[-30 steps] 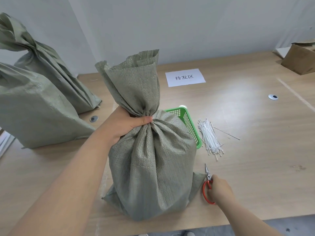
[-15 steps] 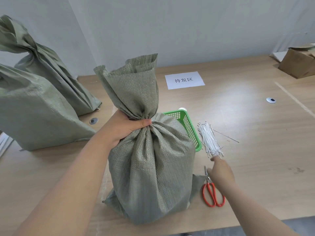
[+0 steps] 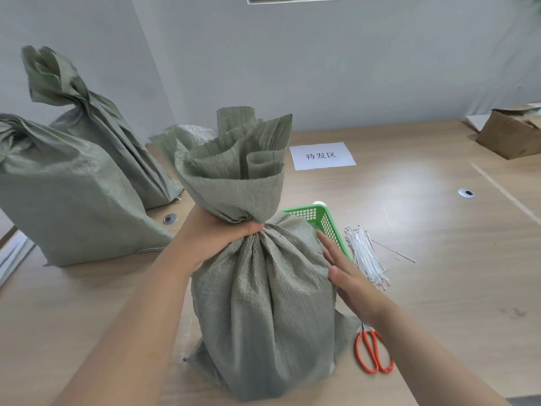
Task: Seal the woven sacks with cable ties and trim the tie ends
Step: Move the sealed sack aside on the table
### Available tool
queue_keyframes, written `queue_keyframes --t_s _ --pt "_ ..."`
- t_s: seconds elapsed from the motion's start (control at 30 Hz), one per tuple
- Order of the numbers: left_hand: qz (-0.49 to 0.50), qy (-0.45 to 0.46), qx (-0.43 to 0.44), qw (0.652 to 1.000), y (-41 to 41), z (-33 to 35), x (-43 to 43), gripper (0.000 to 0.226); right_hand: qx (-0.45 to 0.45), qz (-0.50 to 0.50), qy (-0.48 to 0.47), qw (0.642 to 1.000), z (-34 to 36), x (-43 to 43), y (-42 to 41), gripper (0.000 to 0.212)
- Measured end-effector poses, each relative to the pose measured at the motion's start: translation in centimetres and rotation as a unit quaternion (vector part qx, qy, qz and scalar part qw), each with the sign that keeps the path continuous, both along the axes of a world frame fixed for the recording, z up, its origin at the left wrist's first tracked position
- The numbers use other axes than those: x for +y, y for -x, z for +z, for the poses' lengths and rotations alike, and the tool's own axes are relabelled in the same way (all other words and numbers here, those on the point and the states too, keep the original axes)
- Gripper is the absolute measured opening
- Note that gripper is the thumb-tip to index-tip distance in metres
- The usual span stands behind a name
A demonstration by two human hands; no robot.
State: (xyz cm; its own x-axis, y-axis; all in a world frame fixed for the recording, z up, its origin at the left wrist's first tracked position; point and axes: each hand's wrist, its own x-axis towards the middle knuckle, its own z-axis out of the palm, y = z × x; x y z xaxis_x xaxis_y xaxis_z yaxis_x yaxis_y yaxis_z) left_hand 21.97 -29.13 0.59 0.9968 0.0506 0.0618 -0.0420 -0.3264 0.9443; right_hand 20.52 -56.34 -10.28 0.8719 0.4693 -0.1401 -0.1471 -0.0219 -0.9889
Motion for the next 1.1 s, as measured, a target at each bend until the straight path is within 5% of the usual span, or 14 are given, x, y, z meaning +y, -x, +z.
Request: queue_keyframes --t_s 0.17,0.4,0.63,0.83,1.1 --pt "-0.067 0.007 -0.007 0.998 2.4 0.3 0.9 0.045 -0.015 0.019 -0.025 0.999 -0.6 0.3 1.6 0.104" --pt "-0.04 -0.002 0.041 0.998 4.1 -3.5 5.1 0.071 -0.03 0.016 -0.028 0.999 -0.7 0.9 2.6 0.099" --pt "-0.05 0.203 0.102 0.973 7.6 -8.0 6.7 0.126 0.004 0.018 -0.032 0.999 -0.5 0.9 3.5 0.098" --pt "-0.119 0.252 0.137 0.951 9.0 -9.7 7.0 0.133 0.042 0.078 -0.052 0.995 -0.3 1.2 5.1 0.13" --pt "-0.08 0.336 0.151 0.926 9.2 -10.4 6.2 0.131 0.07 0.056 -0.082 0.993 -0.4 2.2 7.0 0.122"
